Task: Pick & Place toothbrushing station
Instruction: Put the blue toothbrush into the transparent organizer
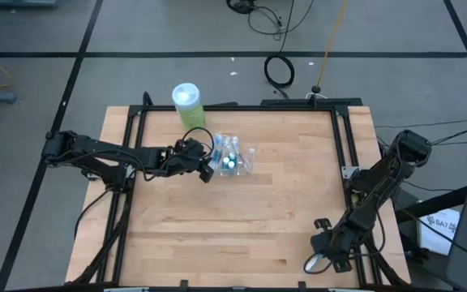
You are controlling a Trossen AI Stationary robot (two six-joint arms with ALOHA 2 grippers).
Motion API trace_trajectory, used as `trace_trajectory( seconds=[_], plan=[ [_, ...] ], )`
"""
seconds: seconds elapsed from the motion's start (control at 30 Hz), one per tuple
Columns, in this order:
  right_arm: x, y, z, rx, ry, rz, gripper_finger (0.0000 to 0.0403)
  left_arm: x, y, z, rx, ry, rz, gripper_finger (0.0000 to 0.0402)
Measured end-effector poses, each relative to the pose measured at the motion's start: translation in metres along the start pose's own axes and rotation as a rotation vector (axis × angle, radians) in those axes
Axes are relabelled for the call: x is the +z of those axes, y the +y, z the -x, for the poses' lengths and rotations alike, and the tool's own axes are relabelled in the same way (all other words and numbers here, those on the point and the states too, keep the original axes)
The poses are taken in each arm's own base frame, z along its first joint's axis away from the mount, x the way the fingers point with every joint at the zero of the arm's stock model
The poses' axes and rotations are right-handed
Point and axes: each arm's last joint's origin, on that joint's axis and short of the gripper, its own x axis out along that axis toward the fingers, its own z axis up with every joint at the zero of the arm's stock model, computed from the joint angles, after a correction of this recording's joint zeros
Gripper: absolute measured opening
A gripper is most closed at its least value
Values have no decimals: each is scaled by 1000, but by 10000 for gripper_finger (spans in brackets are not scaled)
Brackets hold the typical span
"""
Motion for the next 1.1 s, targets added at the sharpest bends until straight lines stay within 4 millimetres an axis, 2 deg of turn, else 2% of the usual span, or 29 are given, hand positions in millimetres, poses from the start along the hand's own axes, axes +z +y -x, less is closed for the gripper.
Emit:
trace_trajectory(
  seconds=[0.23,0.33,0.53,0.67,0.77,0.97,1.1],
  plan=[
    [-6,4,-18,-28,40,180,91,1,2,-1,9,-2,3,157],
    [-6,2,-25,-95,12,264,91,2,3,-2,15,-4,7,157],
    [-2,-1,-24,-238,-107,396,91,5,7,-4,30,-8,0,157],
    [0,-2,-24,-251,-110,468,88,5,8,-5,32,-8,-4,157],
    [0,-1,-24,-233,-104,483,74,5,8,-5,31,-8,-5,157],
    [6,-4,-24,-222,-129,431,14,5,8,-5,30,-10,-5,157],
    [11,-7,-23,-243,-135,521,16,9,7,-3,12,-36,-15,157]
  ],
)
